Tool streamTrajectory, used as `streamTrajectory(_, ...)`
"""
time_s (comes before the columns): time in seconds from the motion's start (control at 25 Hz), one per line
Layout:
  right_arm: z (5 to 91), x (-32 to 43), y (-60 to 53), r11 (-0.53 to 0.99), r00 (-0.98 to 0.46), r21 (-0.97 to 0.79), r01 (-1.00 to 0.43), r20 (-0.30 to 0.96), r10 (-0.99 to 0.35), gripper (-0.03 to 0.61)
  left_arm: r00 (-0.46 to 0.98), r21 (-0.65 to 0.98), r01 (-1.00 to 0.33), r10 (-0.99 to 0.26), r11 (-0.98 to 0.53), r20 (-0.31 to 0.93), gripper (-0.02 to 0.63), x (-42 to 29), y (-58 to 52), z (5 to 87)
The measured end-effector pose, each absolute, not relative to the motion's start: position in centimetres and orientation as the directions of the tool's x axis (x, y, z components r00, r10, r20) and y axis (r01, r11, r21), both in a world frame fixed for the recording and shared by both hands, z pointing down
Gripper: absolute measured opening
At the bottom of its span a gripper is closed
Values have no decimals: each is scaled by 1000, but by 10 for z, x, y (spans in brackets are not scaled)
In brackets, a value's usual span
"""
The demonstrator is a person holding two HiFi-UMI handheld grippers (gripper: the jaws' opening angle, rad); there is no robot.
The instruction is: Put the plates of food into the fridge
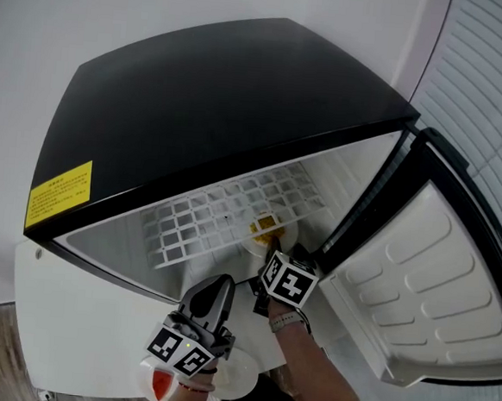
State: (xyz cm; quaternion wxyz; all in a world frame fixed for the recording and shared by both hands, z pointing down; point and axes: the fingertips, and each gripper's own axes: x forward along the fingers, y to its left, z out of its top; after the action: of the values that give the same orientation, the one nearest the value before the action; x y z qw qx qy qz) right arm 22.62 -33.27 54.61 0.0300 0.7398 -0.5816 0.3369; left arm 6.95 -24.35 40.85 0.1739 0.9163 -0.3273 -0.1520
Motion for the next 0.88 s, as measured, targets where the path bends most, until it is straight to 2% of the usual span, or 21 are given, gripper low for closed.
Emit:
streamTrajectory(0.36,503,209,-314,-137,43,-232,-963,373,-927,238,731,409,-555,-659,-725,-176,6,66,-230,398)
streamTrajectory(0.48,482,199,-302,-66,-1,-216,-974,298,-955,236,726,404,-555,-660,-727,-192,6,63,-223,389)
streamTrajectory(0.88,432,168,-235,136,-163,-154,-979,184,-969,236,727,377,-550,-650,-745,-224,6,52,-187,367)
